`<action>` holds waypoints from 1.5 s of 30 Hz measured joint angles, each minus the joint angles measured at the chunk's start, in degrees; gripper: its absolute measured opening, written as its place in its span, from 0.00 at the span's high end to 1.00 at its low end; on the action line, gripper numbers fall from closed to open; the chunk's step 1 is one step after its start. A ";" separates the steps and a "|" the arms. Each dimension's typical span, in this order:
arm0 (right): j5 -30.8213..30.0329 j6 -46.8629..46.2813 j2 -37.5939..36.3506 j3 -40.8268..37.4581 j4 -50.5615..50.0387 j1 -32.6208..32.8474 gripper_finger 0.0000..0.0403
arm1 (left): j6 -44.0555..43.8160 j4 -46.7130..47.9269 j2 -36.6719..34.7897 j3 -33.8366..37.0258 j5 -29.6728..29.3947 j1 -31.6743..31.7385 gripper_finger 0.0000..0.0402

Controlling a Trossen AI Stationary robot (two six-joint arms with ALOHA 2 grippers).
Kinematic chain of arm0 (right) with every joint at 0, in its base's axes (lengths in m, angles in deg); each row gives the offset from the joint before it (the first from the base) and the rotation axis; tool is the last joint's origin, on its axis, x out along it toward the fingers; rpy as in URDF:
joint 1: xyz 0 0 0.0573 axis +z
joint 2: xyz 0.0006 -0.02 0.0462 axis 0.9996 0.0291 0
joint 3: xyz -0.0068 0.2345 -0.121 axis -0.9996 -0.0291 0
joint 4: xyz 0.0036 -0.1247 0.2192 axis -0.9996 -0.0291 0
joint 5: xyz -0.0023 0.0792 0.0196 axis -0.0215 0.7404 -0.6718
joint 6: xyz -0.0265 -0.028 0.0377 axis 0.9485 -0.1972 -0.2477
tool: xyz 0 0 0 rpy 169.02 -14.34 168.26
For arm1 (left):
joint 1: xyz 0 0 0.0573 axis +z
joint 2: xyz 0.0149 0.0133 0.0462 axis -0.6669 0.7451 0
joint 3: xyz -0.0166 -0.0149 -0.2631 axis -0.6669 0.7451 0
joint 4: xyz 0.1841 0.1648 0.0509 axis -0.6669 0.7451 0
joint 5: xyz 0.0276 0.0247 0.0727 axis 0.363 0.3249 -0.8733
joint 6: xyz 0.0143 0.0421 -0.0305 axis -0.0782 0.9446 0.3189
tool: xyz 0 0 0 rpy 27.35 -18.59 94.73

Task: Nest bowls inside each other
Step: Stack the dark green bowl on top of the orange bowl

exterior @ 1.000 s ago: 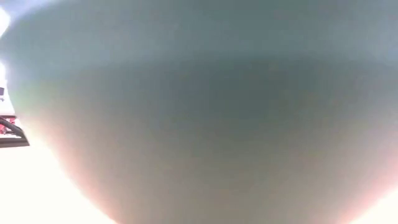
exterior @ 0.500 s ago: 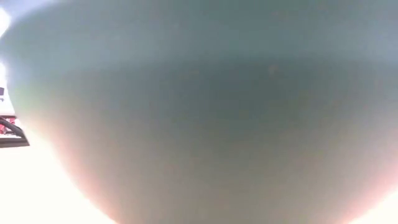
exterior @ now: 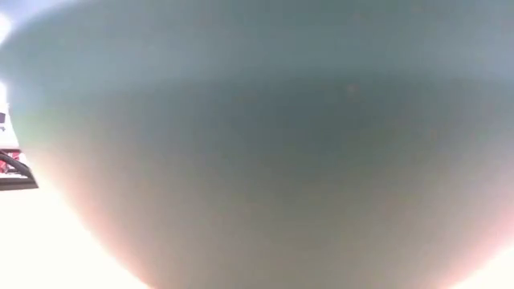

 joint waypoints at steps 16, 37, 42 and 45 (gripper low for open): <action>-4.07 0.63 5.70 0.02 0.53 0.04 0.62 | 2.38 -0.95 -0.02 0.00 -0.97 0.00 0.74; -10.10 11.68 2.60 1.61 4.21 -6.10 1.00 | 2.37 -0.83 0.48 0.00 -2.02 -0.02 0.74; -13.46 17.87 0.26 4.39 9.82 -9.21 1.00 | 3.12 -0.90 0.48 0.00 -2.26 -0.02 0.74; -15.05 21.77 -0.18 5.91 14.57 -11.50 1.00 | 3.38 -0.86 0.48 0.00 -2.47 -0.02 0.74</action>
